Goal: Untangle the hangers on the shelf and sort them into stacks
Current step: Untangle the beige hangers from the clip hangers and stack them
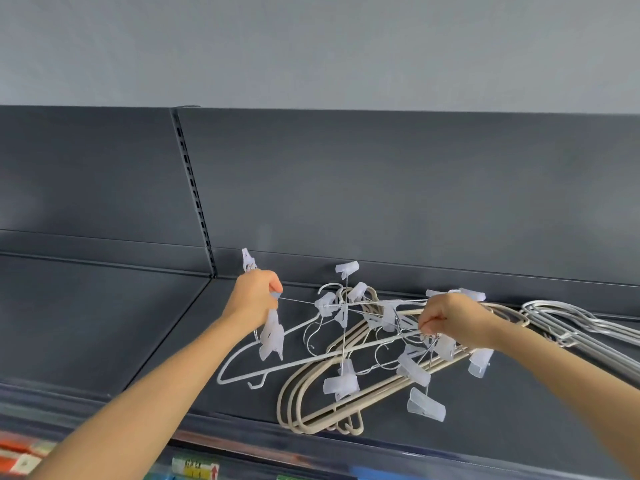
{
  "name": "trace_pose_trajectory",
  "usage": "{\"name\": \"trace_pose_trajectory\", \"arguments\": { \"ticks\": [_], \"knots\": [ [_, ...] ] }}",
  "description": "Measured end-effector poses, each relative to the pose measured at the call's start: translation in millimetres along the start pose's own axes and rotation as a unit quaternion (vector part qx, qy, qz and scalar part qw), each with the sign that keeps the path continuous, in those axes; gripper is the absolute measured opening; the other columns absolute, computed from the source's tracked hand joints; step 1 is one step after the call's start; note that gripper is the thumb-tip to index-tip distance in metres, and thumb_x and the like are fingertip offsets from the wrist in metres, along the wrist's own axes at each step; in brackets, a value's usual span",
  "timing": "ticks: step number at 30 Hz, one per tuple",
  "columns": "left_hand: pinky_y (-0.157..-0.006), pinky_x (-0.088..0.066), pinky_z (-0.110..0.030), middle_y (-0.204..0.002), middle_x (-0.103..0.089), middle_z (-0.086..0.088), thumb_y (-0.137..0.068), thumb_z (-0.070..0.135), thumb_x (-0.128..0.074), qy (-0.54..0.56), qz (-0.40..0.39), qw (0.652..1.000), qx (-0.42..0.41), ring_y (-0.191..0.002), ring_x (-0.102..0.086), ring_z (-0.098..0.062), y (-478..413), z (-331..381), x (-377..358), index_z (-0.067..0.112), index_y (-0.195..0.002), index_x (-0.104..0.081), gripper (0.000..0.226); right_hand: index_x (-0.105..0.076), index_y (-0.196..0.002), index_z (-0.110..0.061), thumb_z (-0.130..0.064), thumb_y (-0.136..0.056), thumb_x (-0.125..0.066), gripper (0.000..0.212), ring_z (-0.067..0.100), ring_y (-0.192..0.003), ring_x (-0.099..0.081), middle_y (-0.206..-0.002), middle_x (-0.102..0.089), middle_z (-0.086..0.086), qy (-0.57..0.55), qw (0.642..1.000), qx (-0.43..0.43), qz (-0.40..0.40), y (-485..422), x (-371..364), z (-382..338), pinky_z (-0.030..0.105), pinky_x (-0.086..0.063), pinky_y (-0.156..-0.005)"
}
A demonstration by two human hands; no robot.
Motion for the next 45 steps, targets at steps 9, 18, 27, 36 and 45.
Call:
{"name": "trace_pose_trajectory", "arguments": {
  "ticks": [9,18,27,36,45],
  "knots": [
    [-0.068,-0.041,-0.032,-0.106,-0.051,-0.010,-0.079,-0.015,-0.045,-0.295,-0.072,0.942,-0.139,-0.103,-0.047,-0.027,19.5,30.4,-34.7,0.001,-0.099,-0.057,0.029,-0.074,-0.074,-0.025,-0.010,-0.083,-0.068,0.018,-0.003,-0.077,-0.059,-0.081,-0.064,-0.014,-0.038,0.999,0.001,0.005,1.1,0.5,4.8,0.009,-0.043,-0.072],
    [-0.085,-0.047,-0.035,-0.117,-0.052,-0.012,-0.082,-0.014,-0.052,-0.456,-0.138,0.866,-0.152,-0.114,-0.046,-0.029,10.3,28.9,-40.0,0.001,-0.108,-0.059,0.030,-0.075,-0.082,-0.014,-0.010,-0.083,-0.069,0.008,-0.012,-0.073,-0.056,-0.081,-0.063,-0.017,-0.036,0.999,0.017,-0.008,4.9,0.1,5.3,0.004,-0.041,-0.068],
    [-0.060,-0.043,-0.031,-0.070,-0.051,-0.007,-0.080,-0.002,-0.055,-0.352,-0.144,0.925,0.015,-0.073,-0.058,-0.029,-22.6,4.9,-11.5,0.008,-0.063,-0.040,0.025,-0.075,-0.087,-0.013,-0.011,-0.086,-0.064,0.011,-0.007,-0.069,-0.054,-0.078,-0.056,-0.020,0.031,0.999,0.001,-0.026,10.7,1.6,16.2,0.004,-0.039,-0.063],
    [-0.058,-0.038,-0.029,-0.067,-0.049,-0.011,-0.082,-0.005,-0.042,-0.221,-0.070,0.964,0.127,-0.063,-0.049,-0.028,-42.8,-42.4,-13.5,0.006,-0.060,-0.041,0.025,-0.075,-0.090,-0.016,-0.014,-0.087,-0.064,0.012,-0.005,-0.073,-0.056,-0.081,-0.057,-0.020,0.025,0.999,0.007,-0.024,15.0,-0.6,22.5,0.006,-0.043,-0.067],
    [-0.086,-0.044,-0.039,-0.119,-0.051,-0.019,-0.098,0.024,-0.042,-0.192,-0.121,0.973,0.036,-0.105,-0.053,-0.035,-37.8,-4.3,-58.9,0.001,-0.117,-0.050,0.031,-0.075,-0.089,-0.017,-0.016,-0.087,-0.063,0.012,-0.006,-0.070,-0.055,-0.074,-0.057,-0.023,0.017,1.000,-0.011,-0.017,24.3,3.2,32.6,0.006,-0.040,-0.064]
  ]
}}
Point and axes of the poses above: each hand's wrist, its own y-axis away from the middle knuckle, its own x-axis out of the back of the hand, z = x × y, the point moved 5 cm from there along -y, towards the middle knuckle
